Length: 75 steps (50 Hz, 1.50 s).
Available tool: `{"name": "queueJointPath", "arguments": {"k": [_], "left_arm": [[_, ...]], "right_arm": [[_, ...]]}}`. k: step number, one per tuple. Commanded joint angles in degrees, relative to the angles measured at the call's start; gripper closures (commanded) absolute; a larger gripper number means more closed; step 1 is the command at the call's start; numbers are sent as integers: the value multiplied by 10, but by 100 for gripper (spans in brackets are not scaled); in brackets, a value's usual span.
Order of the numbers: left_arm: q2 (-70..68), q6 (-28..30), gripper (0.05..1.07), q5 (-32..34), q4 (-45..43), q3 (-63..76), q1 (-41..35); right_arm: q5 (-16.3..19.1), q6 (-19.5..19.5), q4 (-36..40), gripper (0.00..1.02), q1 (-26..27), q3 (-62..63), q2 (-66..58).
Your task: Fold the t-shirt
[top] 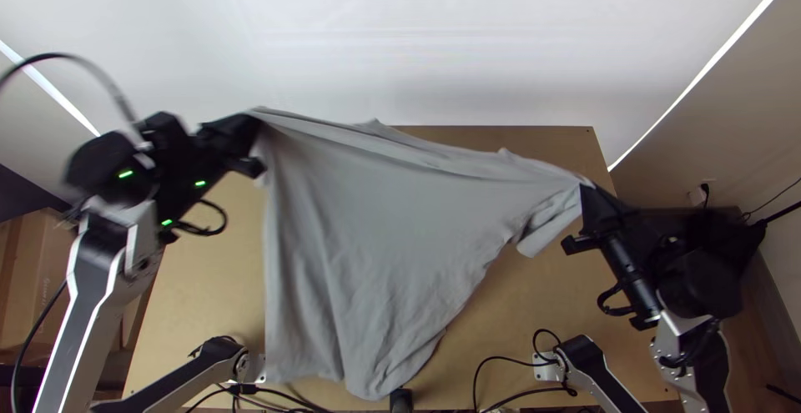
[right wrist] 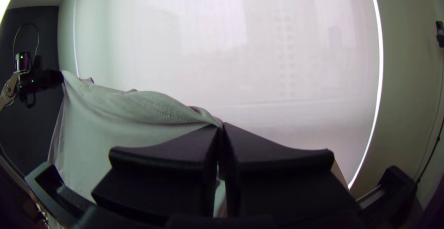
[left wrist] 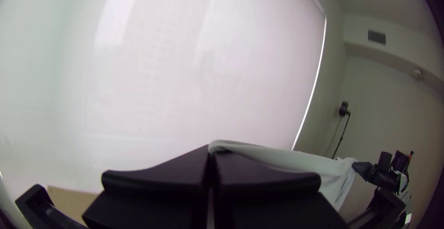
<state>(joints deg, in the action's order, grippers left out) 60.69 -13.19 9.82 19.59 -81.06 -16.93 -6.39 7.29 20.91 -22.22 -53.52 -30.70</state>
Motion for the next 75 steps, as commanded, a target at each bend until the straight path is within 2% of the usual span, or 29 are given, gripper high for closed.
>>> {"name": "queueJointPath", "arguments": {"k": [1, 9, 16, 25, 31, 37, 40, 50, 59, 60, 61, 63, 64, 66, 69, 72, 73, 75], "left_arm": [[43, 13, 105, -6, -33, 14, -23], [123, 40, 105, 10, -81, 37, -73], [207, 48, 105, 13, -125, 30, -117], [320, 55, 105, 28, -159, -9, -166], [399, 58, 105, 37, -183, -45, -188], [475, 59, 105, 40, -192, -96, -204], [512, 57, 105, 41, -197, -125, -210], [617, 37, 105, 41, -191, -231, -221], [692, 32, 105, 28, -171, -314, -236], [698, 32, 105, 27, -165, -321, -238], [705, 32, 105, 26, -157, -332, -241], [719, 32, 104, 10, -150, -351, -246], [726, 33, 100, 6, -141, -363, -246], [739, 40, 84, 6, -119, -387, -250], [761, 52, 49, 6, -70, -433, -254], [786, 58, 9, 6, -19, -488, -256], [786, 58, 9, 6, -18, -490, -255], [783, 58, 10, 5, -16, -488, -254]], "right_arm": [[-13, 16, 3, 100, 26, 69, 50], [-13, 30, 57, 100, 43, 148, 88], [-13, 48, 72, 100, 69, 191, 95], [1, 69, 84, 100, 128, 231, 64], [47, 74, 78, 100, 199, 236, 30], [127, 89, 72, 100, 292, 231, -23], [152, 90, 66, 100, 322, 230, -53], [163, 107, 32, 100, 357, 215, -161], [175, 119, -51, 100, 361, 209, -254], [178, 119, -53, 98, 365, 201, -269], [185, 119, -53, 91, 368, 190, -283], [190, 117, -49, 70, 371, 170, -306], [190, 115, -46, 57, 372, 156, -320], [194, 113, -36, 38, 377, 127, -344], [201, 102, -22, 20, 389, 83, -383], [213, 97, 4, 7, 402, 28, -425], [220, 97, 13, 3, 409, 8, -442], [224, 97, 26, 3, 413, -28, -462]]}}
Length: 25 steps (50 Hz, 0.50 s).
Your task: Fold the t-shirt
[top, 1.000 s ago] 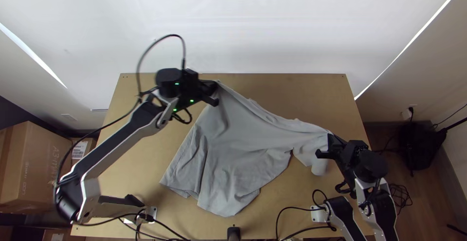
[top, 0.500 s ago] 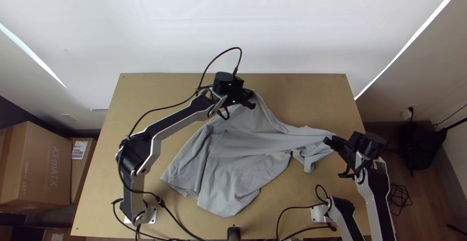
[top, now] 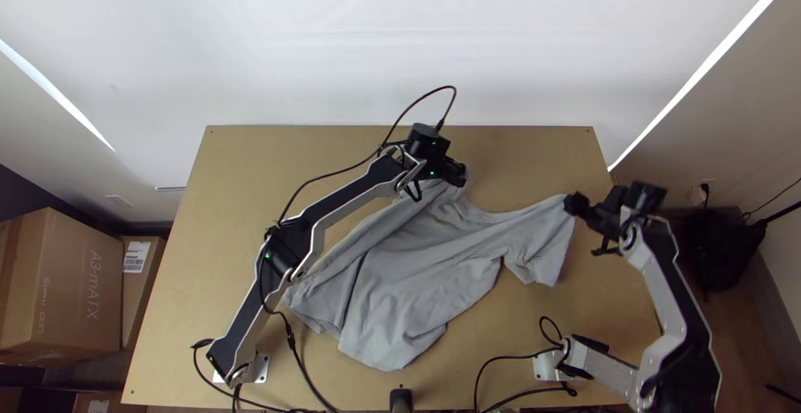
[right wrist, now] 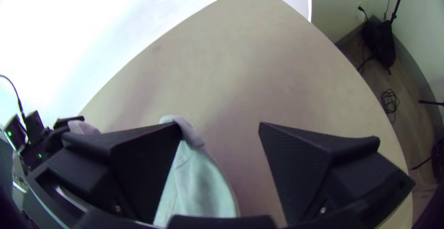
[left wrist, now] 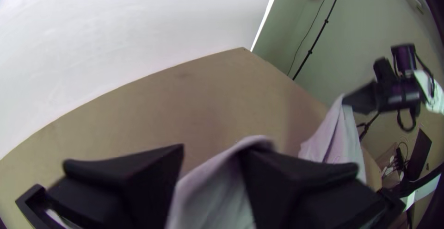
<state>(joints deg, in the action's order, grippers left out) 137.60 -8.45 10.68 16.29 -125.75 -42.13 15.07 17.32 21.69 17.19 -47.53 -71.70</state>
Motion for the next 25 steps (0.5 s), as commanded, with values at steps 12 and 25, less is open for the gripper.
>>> {"name": "queueJointPath", "arguments": {"k": [12, 25], "left_arm": [[-34, 2, 10, -3, 31, -35, 33], [-85, 2, 10, -6, 71, -34, 76]], "right_arm": [[-8, -26, 125, 3, 2, -286, -161], [50, -61, 219, 5, -8, -361, -244]]}}
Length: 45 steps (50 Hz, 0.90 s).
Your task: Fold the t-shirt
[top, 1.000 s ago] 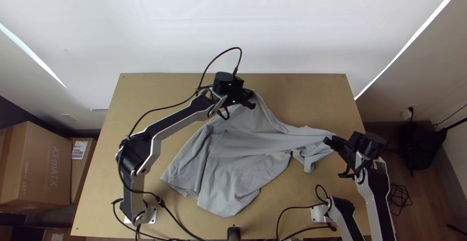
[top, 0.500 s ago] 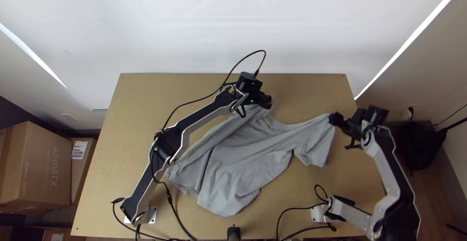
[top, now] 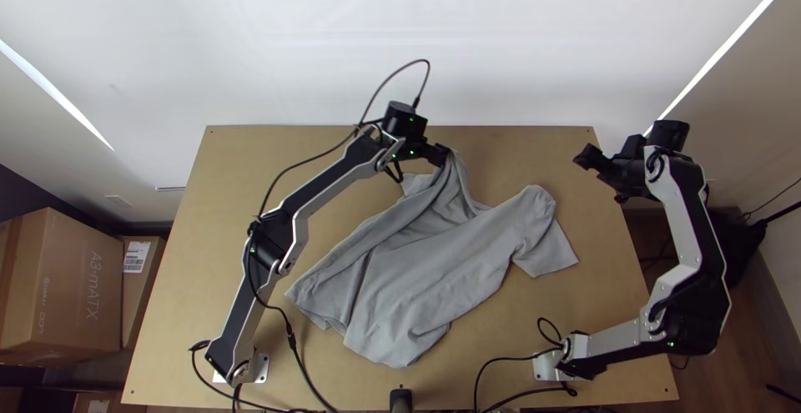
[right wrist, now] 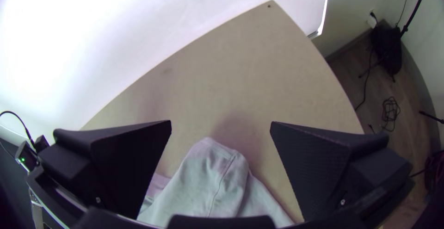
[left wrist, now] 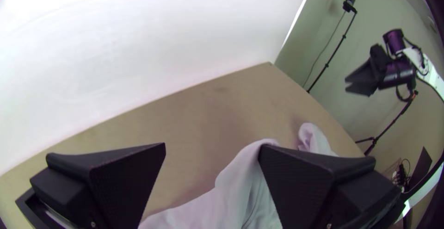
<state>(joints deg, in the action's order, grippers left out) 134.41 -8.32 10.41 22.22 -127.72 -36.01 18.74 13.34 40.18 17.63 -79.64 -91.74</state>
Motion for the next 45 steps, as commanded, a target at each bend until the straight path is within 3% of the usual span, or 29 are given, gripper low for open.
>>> {"name": "queueJointPath", "arguments": {"k": [1, 7, 14, 18, 24, 32, 45], "left_arm": [[-58, 1, 10, -4, 15, -13, 17], [-94, 1, 10, -8, 33, 4, 32], [-136, 1, 10, -8, 58, 26, 45], [-151, 3, 10, -9, 87, 28, 50], [-178, 4, 10, -22, 93, 55, 54], [-223, 22, 10, -25, 112, 110, 56], [-302, 105, 10, -25, 208, 188, 80]], "right_arm": [[17, -29, 48, 5, -18, -53, -56], [75, -53, 98, 5, -49, -134, -120], [114, -56, 141, 5, -94, -231, -195], [122, -87, 198, 4, -123, -308, -245], [162, -104, 228, 4, -153, -374, -296], [172, -126, 228, 5, -193, -428, -346], [183, -124, 211, 5, -248, -485, -429]]}}
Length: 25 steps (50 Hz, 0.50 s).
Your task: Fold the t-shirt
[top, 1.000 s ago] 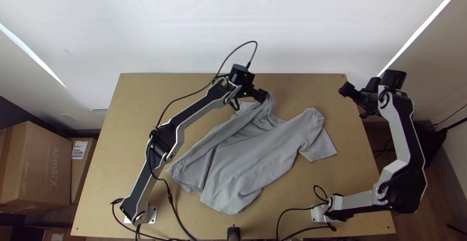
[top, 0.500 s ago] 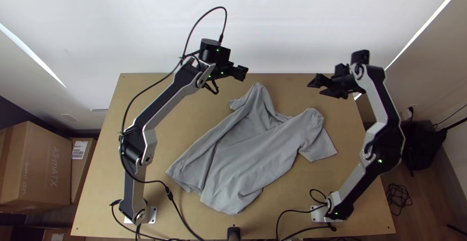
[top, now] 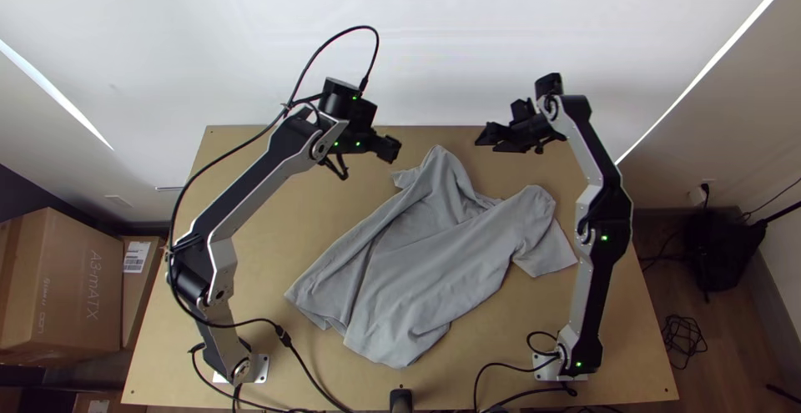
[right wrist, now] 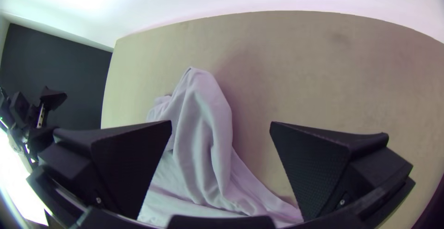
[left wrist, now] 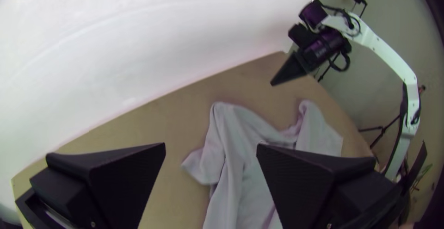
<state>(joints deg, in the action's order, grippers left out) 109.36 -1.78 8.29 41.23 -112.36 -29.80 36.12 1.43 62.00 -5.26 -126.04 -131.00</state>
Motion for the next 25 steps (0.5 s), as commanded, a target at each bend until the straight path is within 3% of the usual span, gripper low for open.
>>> {"name": "queueJointPath", "arguments": {"k": [1, 21, 25], "left_arm": [[-58, 47, 10, -4, 24, 43, 19], [-187, 111, 10, -4, 65, 192, 54], [-209, 121, 10, -4, 80, 218, 58]], "right_arm": [[11, -3, -14, 5, -21, -21, -39], [11, 45, -145, 5, -85, -39, -103], [11, 54, -154, 13, -92, -45, -114]]}}
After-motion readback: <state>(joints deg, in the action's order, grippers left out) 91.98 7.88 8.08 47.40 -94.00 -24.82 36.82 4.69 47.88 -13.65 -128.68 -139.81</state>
